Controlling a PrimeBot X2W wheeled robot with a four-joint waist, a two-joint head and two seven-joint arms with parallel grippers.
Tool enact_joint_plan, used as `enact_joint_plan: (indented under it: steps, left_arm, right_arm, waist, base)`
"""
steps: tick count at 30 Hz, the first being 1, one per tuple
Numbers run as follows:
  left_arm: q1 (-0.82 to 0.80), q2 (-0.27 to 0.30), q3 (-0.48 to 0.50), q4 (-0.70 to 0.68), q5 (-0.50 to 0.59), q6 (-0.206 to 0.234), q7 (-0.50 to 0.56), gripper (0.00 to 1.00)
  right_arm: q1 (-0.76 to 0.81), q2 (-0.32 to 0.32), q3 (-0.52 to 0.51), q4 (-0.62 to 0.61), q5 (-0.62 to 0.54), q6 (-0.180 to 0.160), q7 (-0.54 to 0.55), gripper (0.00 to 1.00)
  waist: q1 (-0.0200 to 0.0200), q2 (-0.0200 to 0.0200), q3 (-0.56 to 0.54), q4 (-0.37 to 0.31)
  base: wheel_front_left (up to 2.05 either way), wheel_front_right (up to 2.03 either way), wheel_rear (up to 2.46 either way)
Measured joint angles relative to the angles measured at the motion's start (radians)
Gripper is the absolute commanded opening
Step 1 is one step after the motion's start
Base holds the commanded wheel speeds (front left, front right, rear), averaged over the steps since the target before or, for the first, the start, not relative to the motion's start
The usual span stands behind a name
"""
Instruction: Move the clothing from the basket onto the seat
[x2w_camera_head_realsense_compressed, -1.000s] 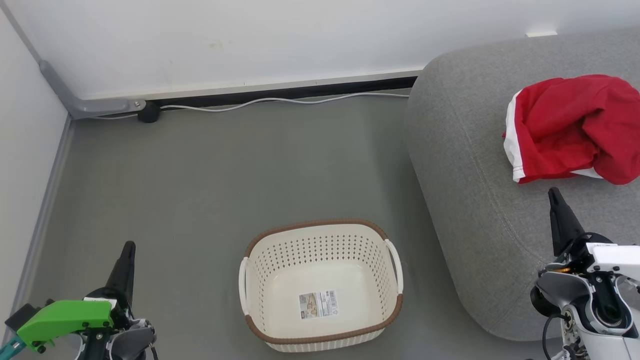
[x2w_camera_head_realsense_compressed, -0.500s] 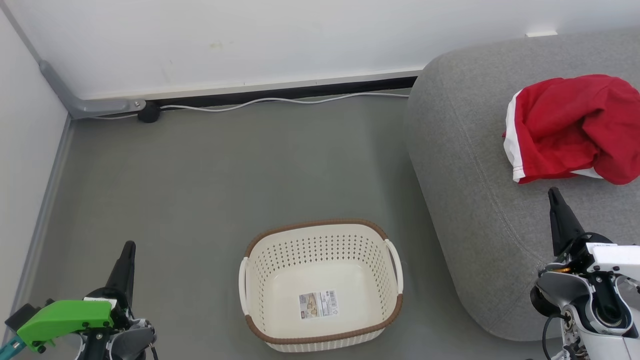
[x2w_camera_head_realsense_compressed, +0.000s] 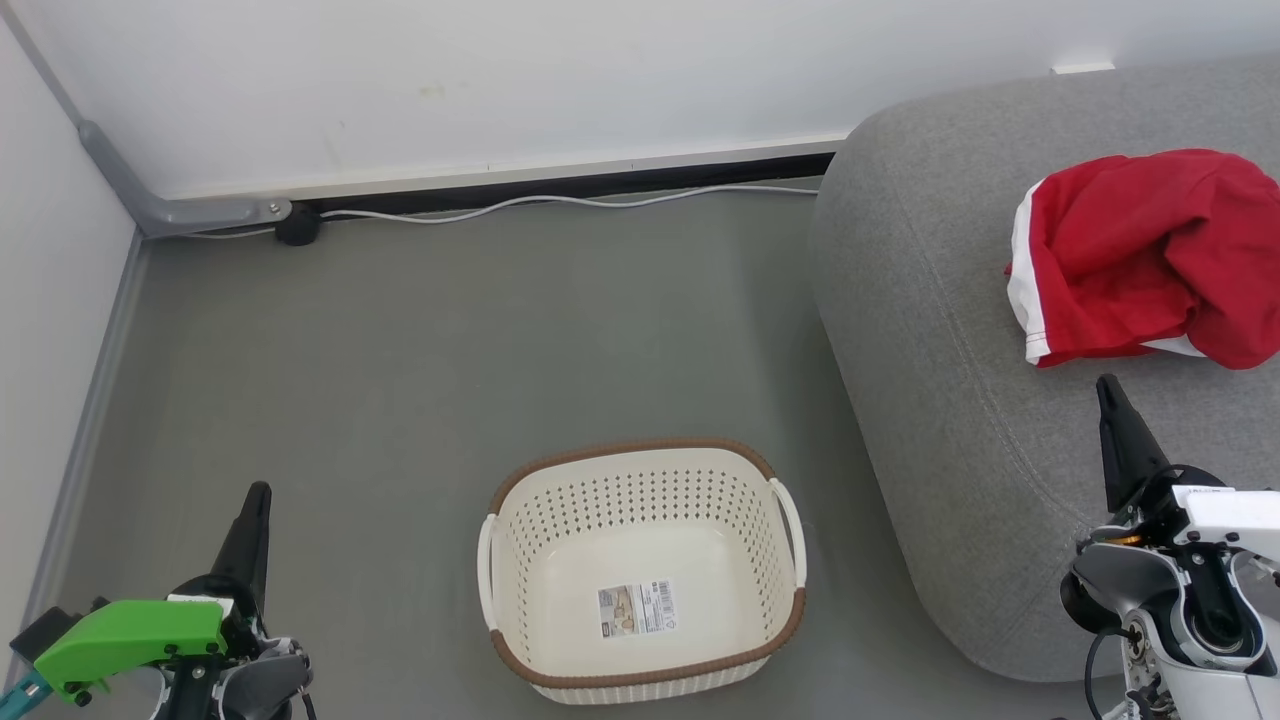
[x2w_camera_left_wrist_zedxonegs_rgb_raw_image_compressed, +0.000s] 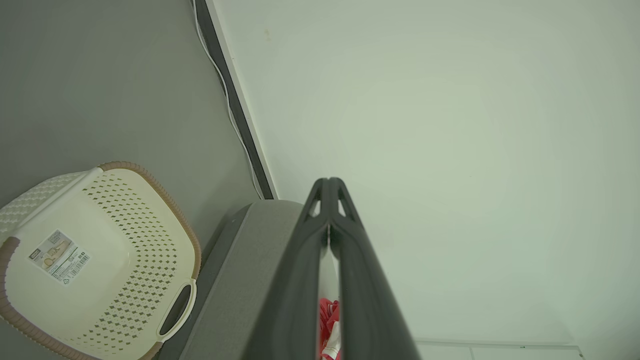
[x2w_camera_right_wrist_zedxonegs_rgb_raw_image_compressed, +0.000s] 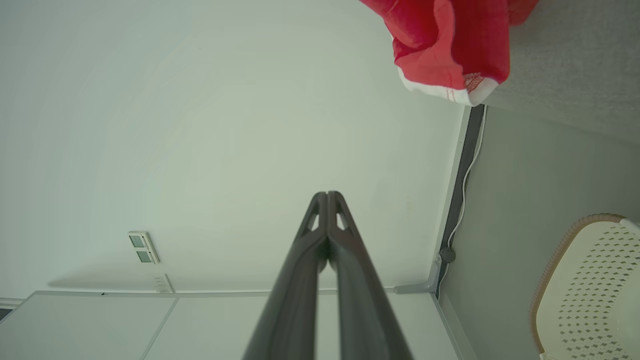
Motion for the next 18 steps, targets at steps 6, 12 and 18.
enact_joint_plan:
  steps: [6,12,18]
  left_arm:
    - [0.0,0.0,0.0,0.0,0.0,0.0,0.0,0.0]
    - [0.0,0.0,0.0,0.0,0.0,0.0,0.0,0.0]
    - [0.0,0.0,0.0,0.0,0.0,0.0,0.0,0.0]
  right_arm:
    - [0.0,0.0,0.0,0.0,0.0,0.0,0.0,0.0]
    - [0.0,0.0,0.0,0.0,0.0,0.0,0.0,0.0]
    - [0.0,0.0,0.0,0.0,0.0,0.0,0.0,0.0]
  waist:
    - [0.0,0.0,0.0,0.0]
    - [0.0,0.0,0.0,0.0]
    - [0.0,0.0,0.0,0.0]
  base:
    - [0.0,0.0,0.0]
    - [0.0,0.0,0.0]
    - [0.0,0.0,0.0]
